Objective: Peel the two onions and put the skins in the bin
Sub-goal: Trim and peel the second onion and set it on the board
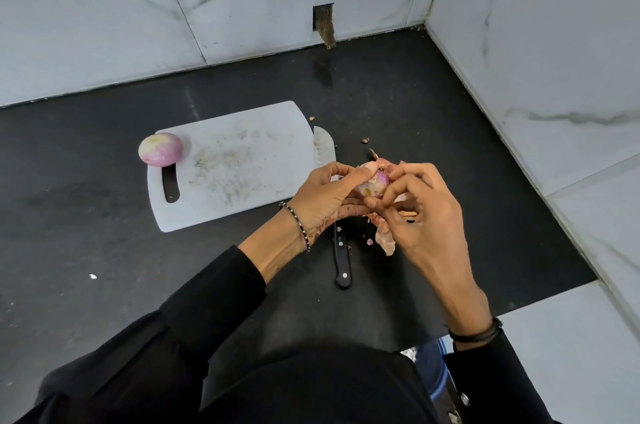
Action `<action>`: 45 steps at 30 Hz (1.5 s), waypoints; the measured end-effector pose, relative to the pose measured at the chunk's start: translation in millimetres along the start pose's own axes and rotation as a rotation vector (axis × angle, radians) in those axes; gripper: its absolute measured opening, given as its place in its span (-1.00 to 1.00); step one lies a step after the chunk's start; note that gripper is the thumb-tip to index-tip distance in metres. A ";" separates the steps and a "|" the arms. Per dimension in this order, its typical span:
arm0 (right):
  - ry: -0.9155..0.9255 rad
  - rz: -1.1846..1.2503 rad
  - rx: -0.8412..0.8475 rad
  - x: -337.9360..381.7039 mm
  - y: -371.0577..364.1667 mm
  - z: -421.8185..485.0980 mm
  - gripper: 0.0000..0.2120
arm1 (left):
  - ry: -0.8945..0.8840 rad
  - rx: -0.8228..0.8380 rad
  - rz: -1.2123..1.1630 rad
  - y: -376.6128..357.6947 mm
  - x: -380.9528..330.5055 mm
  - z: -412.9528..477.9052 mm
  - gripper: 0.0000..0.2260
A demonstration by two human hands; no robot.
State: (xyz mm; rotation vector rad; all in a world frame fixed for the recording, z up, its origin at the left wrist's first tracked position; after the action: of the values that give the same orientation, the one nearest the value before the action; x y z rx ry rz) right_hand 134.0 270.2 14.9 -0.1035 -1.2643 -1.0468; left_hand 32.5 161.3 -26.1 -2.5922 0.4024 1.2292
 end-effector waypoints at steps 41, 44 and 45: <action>0.252 -0.194 0.022 16.5 22.8 -10.3 -0.86 | -0.007 -0.059 -0.064 0.1 2.8 -24.9 -0.57; 0.264 -0.218 0.099 11.9 21.1 -10.2 -0.85 | 0.015 -0.046 -0.073 -0.2 7.9 -27.8 -0.72; 0.264 -0.225 0.126 10.1 20.3 -10.9 -0.86 | 0.027 -0.040 -0.082 -0.3 9.6 -28.5 -0.75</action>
State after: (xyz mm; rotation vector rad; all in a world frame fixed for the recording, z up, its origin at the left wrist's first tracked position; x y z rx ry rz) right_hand 155.1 269.3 28.5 0.2715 -1.1135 -1.1283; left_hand 58.9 150.8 -16.1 -2.6329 0.2761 1.1885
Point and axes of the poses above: each hand's wrist, its own z-axis towards the middle knuckle, its own y-axis out of the back of the hand, x = y × z, the point moved 6 cm from there along z, towards the middle knuckle, and after that the axes turned 14 degrees about -x, right-handed, at the moved point
